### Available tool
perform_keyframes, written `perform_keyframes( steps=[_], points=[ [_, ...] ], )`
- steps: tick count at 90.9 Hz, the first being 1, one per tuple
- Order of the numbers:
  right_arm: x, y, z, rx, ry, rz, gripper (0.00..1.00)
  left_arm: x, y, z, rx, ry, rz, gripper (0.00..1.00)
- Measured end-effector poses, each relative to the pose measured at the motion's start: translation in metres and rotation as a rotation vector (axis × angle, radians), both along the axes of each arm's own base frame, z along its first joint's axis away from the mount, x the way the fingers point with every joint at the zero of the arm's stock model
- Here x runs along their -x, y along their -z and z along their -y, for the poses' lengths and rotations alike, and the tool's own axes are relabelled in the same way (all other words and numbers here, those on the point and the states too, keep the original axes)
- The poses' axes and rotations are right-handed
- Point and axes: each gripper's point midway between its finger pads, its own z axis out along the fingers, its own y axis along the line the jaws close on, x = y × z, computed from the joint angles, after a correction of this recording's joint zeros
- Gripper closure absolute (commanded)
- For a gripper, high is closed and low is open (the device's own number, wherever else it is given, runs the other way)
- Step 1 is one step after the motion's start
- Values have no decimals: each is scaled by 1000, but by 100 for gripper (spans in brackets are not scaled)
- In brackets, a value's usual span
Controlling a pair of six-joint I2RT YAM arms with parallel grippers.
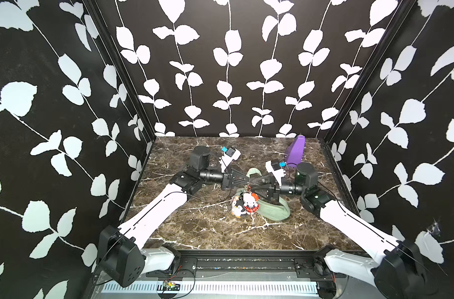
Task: Remove the decoration from the bag
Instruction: Pick up the bag from the center of the board.
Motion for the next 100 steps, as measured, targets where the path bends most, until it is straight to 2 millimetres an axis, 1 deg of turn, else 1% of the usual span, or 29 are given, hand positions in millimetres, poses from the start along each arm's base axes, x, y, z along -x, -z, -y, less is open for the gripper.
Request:
perform_keyframes(
  steps=[8,20,40,47,59,64,84,100],
  points=[
    [0,3,-3,-2,-13,10,40,4,-2,0,9,24,21,100],
    [5,13,-6,2,-45,-2,39,11,-4,-2,25,63,52,100],
    [28,28,-12,1,-129,-41,39,22,-3,-6,34,111,134,100],
    [33,29,-11,-2,-145,-40,39,23,0,-6,35,116,161,100],
    [38,28,-10,-8,-155,-32,40,26,16,-8,25,133,199,100],
    [39,28,-10,-9,-156,-28,42,28,20,-9,28,148,219,100],
    [41,29,-8,-1,-155,-17,42,44,19,-14,52,238,315,100],
    [42,29,-6,2,-148,2,42,57,19,-19,79,300,356,100]
  ],
)
